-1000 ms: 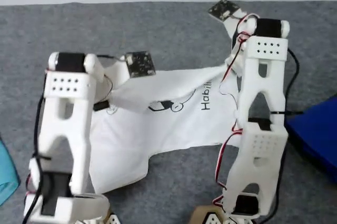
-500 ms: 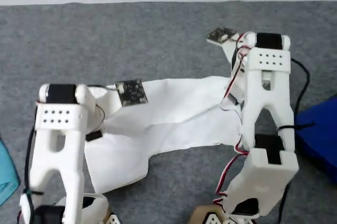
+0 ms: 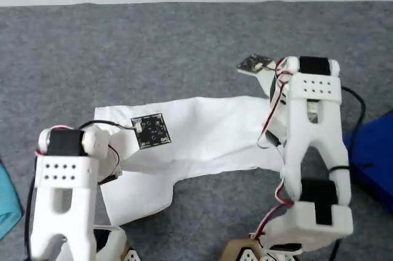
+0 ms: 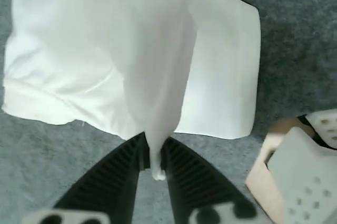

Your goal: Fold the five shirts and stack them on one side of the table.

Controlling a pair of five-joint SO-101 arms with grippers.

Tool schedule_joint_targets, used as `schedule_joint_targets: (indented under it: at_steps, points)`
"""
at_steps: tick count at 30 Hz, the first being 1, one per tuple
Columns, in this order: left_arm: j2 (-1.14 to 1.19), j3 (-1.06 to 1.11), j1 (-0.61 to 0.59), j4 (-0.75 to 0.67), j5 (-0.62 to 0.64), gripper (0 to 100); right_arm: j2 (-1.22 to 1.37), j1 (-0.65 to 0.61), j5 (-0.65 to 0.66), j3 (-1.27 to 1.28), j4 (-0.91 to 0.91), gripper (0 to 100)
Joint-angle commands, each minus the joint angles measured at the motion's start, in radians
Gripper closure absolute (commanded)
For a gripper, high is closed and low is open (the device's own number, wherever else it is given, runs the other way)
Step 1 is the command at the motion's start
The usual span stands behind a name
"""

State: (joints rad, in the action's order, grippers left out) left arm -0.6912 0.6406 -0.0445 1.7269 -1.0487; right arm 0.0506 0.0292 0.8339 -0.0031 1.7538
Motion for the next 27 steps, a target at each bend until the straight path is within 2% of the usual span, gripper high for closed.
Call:
schedule_joint_targets:
  at_steps: [1,6,15,27]
  points:
    - [-0.068,-0.005,0.003,0.032,-0.003,100,-0.111,0.01,0.011,0.029,0.036,98.7]
    - [-0.097,0.036,0.003,0.032,-0.003,100,-0.116,0.012,0.011,0.087,0.024,98.7]
    - [-0.097,0.22,-0.005,0.031,-0.003,100,-0.073,0.042,0.028,0.184,-0.105,98.7]
    - [-0.097,0.232,0.002,0.029,-0.006,100,0.036,0.102,0.04,0.187,-0.176,98.7]
